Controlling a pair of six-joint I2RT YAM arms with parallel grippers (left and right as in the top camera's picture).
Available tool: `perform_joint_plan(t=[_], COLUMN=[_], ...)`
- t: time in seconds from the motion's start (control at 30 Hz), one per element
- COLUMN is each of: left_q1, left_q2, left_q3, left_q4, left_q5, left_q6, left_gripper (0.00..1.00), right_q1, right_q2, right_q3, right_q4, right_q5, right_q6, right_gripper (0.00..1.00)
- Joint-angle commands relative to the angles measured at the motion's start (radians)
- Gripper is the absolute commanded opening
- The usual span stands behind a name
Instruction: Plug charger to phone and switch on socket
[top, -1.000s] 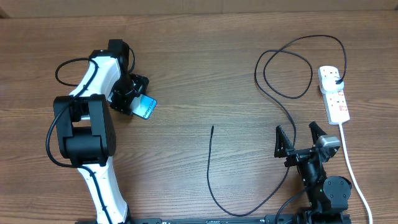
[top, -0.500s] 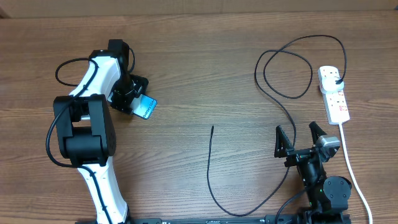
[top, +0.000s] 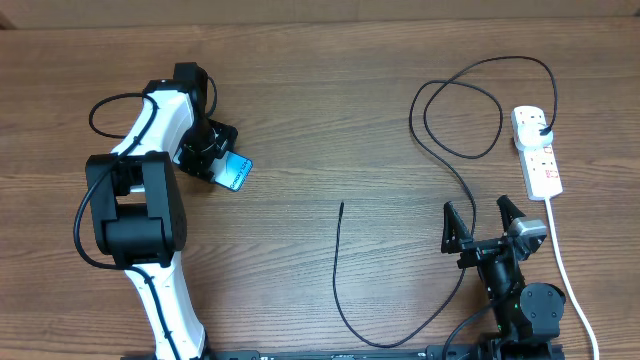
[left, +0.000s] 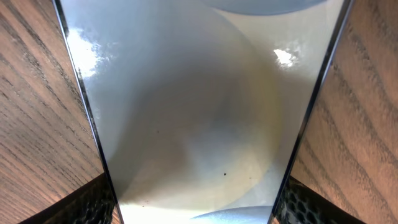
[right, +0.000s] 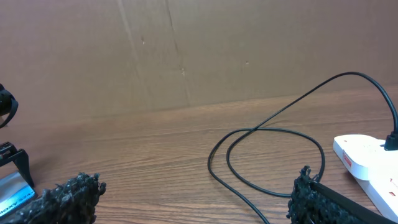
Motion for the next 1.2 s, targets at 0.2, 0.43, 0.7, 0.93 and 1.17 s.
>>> perform_joint_plan(t=[0.2,0.43,0.7,0.93,1.17], left_q1=[0.000,0.000,-0.001,-0.002,-0.003], left_q2=[0.082,0.082,0.082,0.082,0.082], left_q3=[-0.026,-0.024,0.074,0.254,0.424], left_q4=[0.023,0.024,-0.037,-0.145,-0.257], left_q5=[0.042,0.061,0.085,0.084,0.084], left_q6=[0.005,0.005,0.006,0.047,0.058], left_gripper=[0.20,0.04,0.04,0.04,0.04], right_q1=[0.006,0.006,0.006,0.006,0.006], right_q2=[-0.009,-0.009,-0.009,-0.009,-0.009], right_q3=[-0.011,-0.011,-0.011,-0.011,-0.011], right_q4=[0.003,0.003,0.003,0.003,0.003], right_q5=[0.009,0.009,0.009,0.009,0.009], right_q6=[-0.004,-0.004,-0.004,-0.004,-0.004], right_gripper=[1.00,1.00,1.00,1.00,1.00])
